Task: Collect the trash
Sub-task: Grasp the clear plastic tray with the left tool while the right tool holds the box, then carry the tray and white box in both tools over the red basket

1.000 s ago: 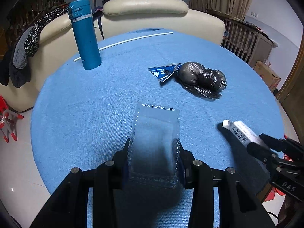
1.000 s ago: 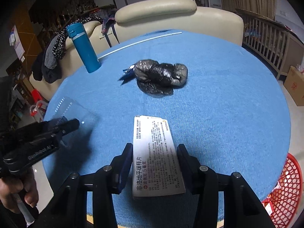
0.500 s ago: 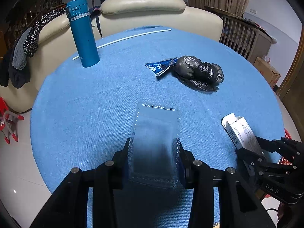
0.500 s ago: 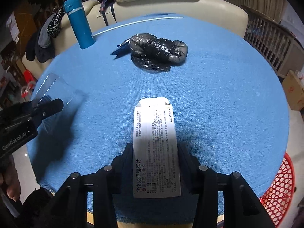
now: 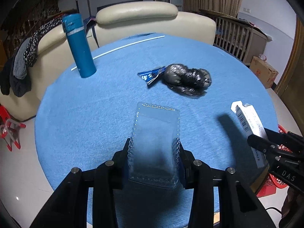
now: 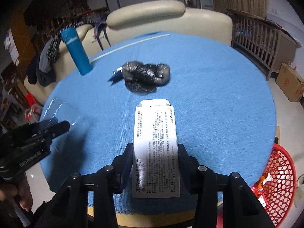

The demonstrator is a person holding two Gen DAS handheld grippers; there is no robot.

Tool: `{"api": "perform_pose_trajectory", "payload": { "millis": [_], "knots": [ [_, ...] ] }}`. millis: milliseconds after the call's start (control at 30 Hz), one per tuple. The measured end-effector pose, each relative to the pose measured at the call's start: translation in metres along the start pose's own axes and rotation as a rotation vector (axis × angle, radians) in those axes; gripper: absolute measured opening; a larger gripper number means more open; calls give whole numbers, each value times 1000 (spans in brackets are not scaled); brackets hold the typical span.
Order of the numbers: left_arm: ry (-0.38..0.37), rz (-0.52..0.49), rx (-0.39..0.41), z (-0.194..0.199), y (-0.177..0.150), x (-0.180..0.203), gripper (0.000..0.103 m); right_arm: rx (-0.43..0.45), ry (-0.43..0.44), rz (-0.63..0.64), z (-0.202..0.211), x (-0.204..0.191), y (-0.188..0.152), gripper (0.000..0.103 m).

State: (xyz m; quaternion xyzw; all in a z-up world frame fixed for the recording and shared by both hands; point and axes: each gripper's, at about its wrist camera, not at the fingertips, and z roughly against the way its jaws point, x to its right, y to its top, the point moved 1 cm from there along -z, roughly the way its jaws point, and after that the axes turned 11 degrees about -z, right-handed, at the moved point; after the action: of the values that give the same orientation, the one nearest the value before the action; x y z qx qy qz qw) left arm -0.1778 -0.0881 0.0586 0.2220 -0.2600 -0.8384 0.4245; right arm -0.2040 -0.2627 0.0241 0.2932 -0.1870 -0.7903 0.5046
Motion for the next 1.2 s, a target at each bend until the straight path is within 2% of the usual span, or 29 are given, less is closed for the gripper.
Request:
{"api": "perform_pose_trajectory", "payload": {
  "millis": [500, 900, 1200],
  "knots": [
    [-15, -107, 61, 33, 21, 49, 43, 130, 23, -138, 62, 57, -4, 48],
    [-55, -169, 52, 29, 24, 84, 43, 147, 7, -220, 71, 93, -13, 48],
    [-104, -241, 52, 29, 32, 123, 43, 199, -26, -296, 93, 133, -17, 48]
  ]
}}
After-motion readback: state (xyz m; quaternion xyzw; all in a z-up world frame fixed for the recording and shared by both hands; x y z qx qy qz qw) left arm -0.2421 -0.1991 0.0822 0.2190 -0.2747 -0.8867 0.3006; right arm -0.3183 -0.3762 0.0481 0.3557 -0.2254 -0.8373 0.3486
